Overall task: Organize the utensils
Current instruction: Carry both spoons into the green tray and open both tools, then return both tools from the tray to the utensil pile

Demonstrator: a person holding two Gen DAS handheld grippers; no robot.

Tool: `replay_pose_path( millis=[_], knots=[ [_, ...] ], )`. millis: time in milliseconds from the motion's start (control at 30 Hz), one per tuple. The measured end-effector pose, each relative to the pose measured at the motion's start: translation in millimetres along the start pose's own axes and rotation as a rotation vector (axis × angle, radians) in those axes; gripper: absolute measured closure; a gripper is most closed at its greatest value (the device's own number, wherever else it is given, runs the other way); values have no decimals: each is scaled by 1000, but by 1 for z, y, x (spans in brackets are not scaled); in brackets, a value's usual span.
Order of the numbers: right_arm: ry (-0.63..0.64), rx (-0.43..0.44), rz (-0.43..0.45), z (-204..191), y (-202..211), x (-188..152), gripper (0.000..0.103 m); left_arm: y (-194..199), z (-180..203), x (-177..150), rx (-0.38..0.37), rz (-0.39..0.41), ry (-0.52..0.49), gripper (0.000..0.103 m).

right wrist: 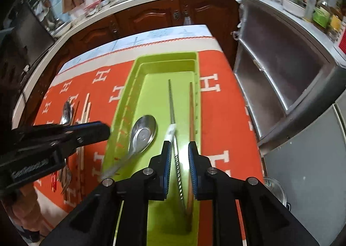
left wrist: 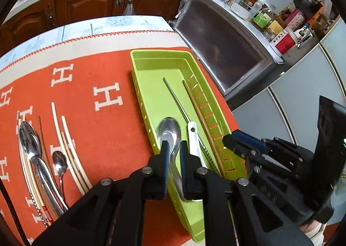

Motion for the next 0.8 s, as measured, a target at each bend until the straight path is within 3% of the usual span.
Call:
replay_pose_path(
  millis=[67, 233, 333, 467, 700, 800],
  knots=[
    [-20, -15, 3, 5, -5, 2, 87, 4, -4, 0, 7, 3, 5, 87],
    [-56, -39, -4, 16, -15, 5, 87, 17, -22, -2, 36, 20, 25, 83],
    [-52, -40, -4, 17, -22, 5, 95, 27, -37, -4, 76, 36, 34, 81],
    [19, -100, 24, 9, -27, 6, 98, 47, -69, -11, 125, 57, 66, 69],
    [80, -81, 40, -19, -29, 5, 99, 84, -138, -39, 214, 75, 170, 68],
    [89, -65, 32, -34, -31, 5, 99, 97, -159, -51, 250, 77, 208, 55]
  ],
)
Point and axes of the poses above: each gripper's, at about its wrist camera, not at the fingertips, and y roughly against the way its jaws point, z to its right, x to its top, the point moved 9 cm from there along -y, roughly the way its jaws point, and after that the axes turned 2 degrees about -x, right-handed, at the moved point
